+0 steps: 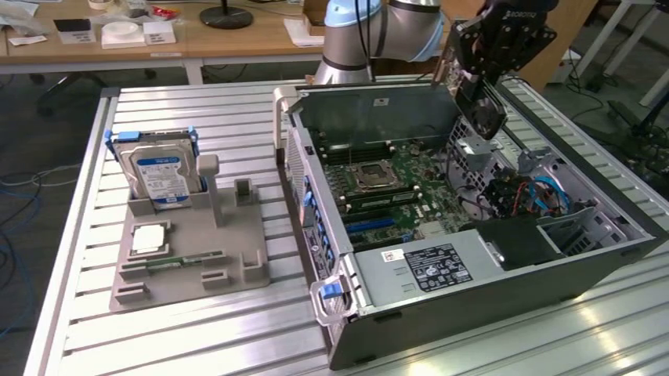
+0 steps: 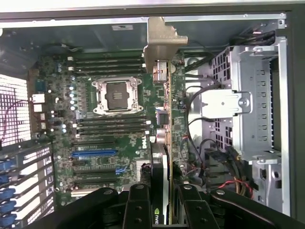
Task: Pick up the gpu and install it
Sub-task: 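Pick up the gpu and move the gpu toward the slot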
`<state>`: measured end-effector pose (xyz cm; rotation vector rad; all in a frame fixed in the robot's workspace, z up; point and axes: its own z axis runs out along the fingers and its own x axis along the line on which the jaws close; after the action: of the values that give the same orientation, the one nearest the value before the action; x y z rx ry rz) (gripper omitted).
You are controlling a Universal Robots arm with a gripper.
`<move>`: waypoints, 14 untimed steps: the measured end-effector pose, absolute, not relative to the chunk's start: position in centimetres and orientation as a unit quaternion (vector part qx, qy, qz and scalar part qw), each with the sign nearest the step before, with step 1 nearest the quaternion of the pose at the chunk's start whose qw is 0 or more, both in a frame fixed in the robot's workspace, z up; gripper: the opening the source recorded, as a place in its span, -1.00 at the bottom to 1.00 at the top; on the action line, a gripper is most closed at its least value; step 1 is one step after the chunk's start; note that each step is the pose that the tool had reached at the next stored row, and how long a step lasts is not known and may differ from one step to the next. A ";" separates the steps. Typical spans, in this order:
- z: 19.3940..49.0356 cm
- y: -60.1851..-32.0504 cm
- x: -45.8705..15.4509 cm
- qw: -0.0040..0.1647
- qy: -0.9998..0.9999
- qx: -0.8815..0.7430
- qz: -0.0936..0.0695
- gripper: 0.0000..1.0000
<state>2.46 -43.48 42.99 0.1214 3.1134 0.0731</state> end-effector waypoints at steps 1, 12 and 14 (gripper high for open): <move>43.0 -43.5 2.7 0.012 0.999 0.039 0.023 -0.47; 43.0 -43.4 5.3 0.012 0.999 0.039 0.023 -0.47; 42.9 -43.3 5.7 0.012 0.999 0.039 0.023 -0.47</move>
<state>5.69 -43.28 42.92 0.1215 3.1136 0.0726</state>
